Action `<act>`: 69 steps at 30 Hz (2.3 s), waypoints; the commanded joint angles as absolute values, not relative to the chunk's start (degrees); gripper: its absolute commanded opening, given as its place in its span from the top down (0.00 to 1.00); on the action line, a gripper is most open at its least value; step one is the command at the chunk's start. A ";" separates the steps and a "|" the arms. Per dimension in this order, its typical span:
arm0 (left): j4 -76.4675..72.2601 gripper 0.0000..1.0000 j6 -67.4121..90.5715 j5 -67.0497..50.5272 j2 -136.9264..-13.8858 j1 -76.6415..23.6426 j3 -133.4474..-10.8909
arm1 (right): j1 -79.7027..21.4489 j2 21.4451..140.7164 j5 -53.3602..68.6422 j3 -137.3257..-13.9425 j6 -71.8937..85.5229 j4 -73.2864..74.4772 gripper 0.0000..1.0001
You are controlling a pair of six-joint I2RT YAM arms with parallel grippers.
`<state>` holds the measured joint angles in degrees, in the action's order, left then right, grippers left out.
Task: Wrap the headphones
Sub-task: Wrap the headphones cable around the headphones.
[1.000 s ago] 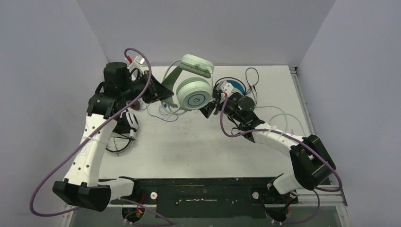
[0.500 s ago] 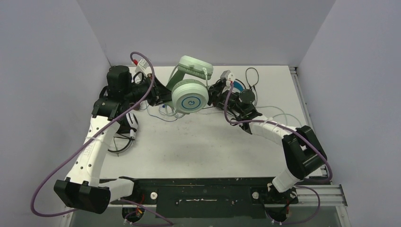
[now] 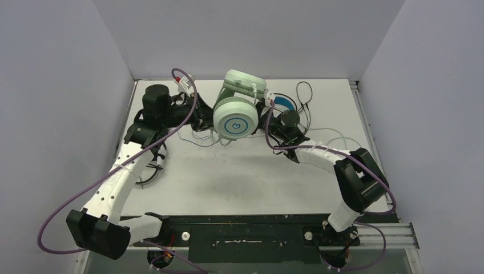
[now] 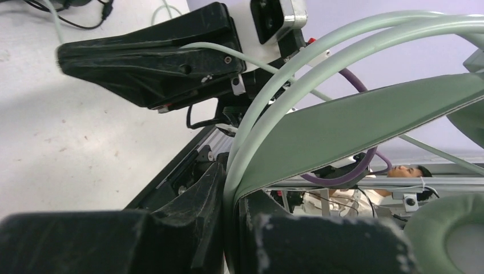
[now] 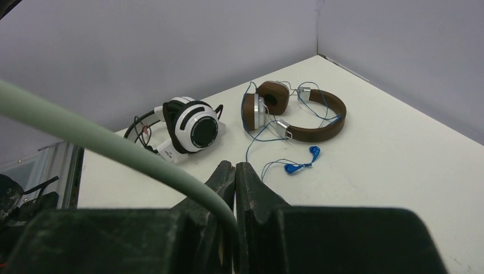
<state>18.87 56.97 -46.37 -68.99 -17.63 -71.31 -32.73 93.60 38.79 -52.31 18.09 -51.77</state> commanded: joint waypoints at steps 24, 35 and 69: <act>4.02 1.00 66.20 0.22 -59.58 -19.44 -67.49 | -44.76 87.24 41.78 -40.02 30.92 -60.12 0.81; 31.06 1.00 56.45 36.93 -62.95 -20.64 -78.17 | -51.00 80.36 40.16 -44.40 29.94 -42.20 0.89; 36.03 1.00 -7.25 26.68 -68.82 -37.25 -70.40 | -42.89 77.41 5.58 -71.37 -4.87 16.58 0.94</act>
